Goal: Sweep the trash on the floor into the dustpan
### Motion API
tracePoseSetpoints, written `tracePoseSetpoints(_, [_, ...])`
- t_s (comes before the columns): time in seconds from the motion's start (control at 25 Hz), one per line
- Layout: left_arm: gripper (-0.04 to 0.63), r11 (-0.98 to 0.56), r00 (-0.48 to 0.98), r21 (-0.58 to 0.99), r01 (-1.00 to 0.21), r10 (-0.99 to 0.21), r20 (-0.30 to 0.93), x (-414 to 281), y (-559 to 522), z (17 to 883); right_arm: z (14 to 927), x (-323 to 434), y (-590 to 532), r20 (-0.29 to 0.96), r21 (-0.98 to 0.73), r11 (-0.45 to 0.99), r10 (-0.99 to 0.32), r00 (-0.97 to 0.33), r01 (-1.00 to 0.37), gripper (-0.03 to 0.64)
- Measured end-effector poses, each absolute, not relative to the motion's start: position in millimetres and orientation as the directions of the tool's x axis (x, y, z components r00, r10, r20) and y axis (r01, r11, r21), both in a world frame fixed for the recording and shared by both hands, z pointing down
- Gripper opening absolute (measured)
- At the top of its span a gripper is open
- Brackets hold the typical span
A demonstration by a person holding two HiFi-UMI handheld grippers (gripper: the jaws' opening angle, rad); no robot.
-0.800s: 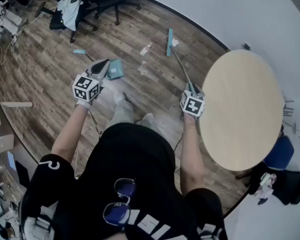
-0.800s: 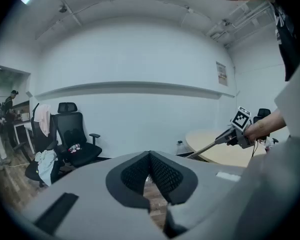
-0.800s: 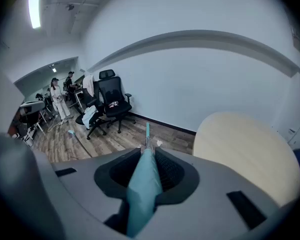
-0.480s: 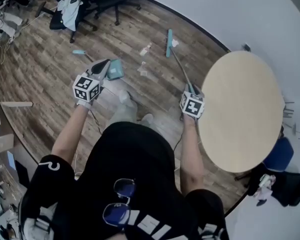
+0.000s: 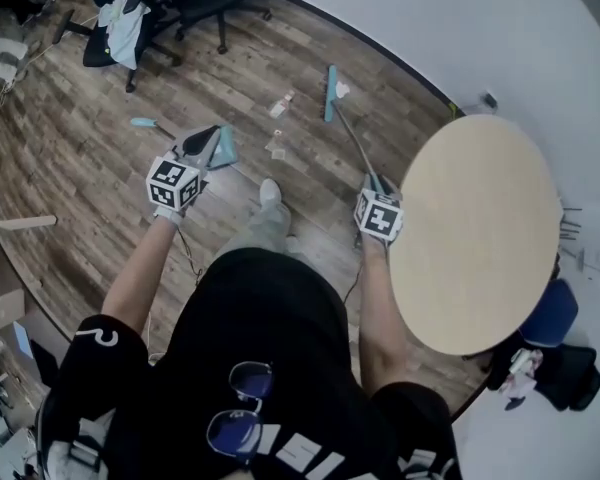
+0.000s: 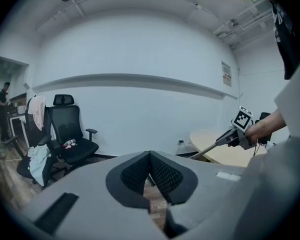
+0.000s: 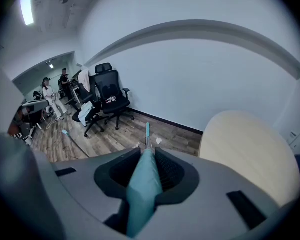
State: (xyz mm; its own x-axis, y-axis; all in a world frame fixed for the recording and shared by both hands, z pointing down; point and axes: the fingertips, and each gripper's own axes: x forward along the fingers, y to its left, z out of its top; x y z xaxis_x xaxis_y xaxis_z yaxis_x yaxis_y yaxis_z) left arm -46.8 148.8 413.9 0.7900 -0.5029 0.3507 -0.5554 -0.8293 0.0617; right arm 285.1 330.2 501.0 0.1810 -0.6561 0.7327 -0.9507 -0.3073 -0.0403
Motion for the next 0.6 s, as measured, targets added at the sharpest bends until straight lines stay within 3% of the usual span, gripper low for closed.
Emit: tracePoseSetpoints(0.6, [-0.003, -0.87, 0.835, 0.126, -0.477, -0.403, 0.375, 53, -5, 454, 510, 351, 211, 0.772, 0.009, -0.415, -0.575, 0.27, -0.91, 0.083])
